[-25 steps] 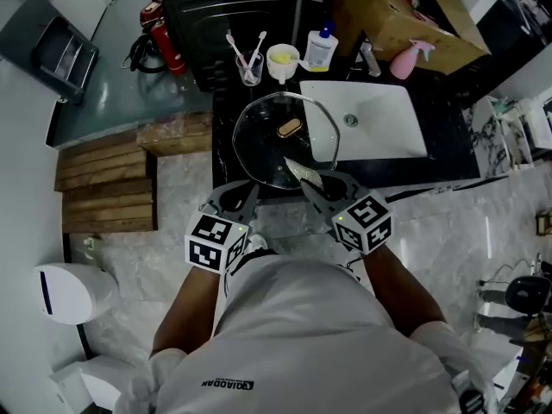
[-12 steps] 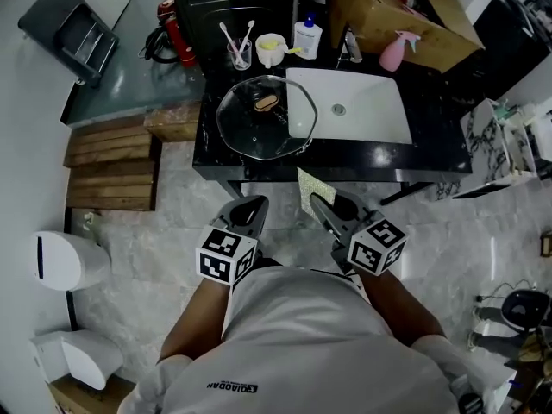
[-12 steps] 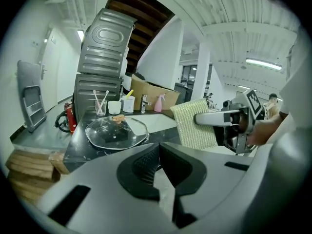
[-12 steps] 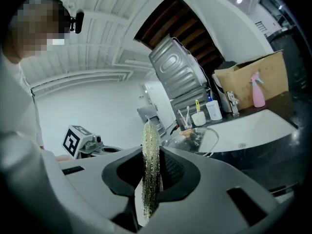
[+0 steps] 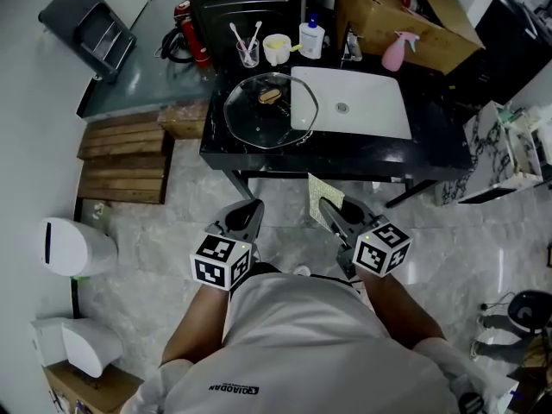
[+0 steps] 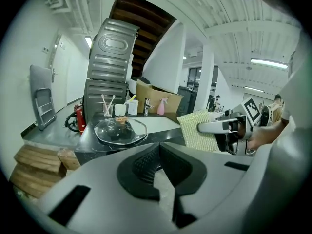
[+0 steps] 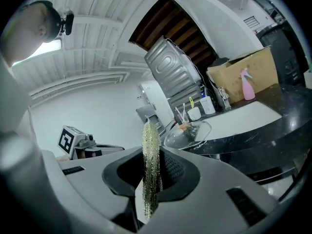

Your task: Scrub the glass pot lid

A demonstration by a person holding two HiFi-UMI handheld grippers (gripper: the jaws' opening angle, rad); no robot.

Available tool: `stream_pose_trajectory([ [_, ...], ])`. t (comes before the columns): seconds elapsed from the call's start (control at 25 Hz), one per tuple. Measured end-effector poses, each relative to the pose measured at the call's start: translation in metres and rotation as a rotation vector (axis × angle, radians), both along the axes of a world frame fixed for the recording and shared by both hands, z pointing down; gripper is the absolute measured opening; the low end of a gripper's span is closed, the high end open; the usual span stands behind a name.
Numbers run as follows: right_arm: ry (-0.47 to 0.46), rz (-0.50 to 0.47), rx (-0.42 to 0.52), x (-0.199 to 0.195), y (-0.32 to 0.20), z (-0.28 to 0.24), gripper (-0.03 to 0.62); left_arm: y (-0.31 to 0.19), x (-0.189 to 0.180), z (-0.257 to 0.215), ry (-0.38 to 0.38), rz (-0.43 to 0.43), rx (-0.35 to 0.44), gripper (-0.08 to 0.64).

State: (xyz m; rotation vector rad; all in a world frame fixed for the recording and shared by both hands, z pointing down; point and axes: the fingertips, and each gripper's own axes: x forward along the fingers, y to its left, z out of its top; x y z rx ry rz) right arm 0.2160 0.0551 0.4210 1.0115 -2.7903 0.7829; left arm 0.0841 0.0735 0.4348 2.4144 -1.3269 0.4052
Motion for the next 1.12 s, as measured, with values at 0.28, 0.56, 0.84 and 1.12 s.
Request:
stream_pose_trajectory([
  [0.28,0.002,0.028,0.012,-0.011,0.0,-0.017,0.08,-0.006,-0.007,-0.013,0.0,0.048,0.001,0.015],
  [0.56,0.032,0.069,0.042,-0.037,-0.005,-0.024,0.08,-0.016,-0.038,-0.023,0.003,0.073,0.01,0.015],
  [0.84,0.043,0.094,0.022,-0.061,-0.004,-0.019,0.08,-0.022,-0.061,-0.02,0.036,0.09,-0.014,0.015],
  [1.12,0.06,0.114,0.013,-0.073,-0.003,-0.018,0.08,-0.023,-0.074,-0.022,0.036,0.118,-0.003,0.015],
])
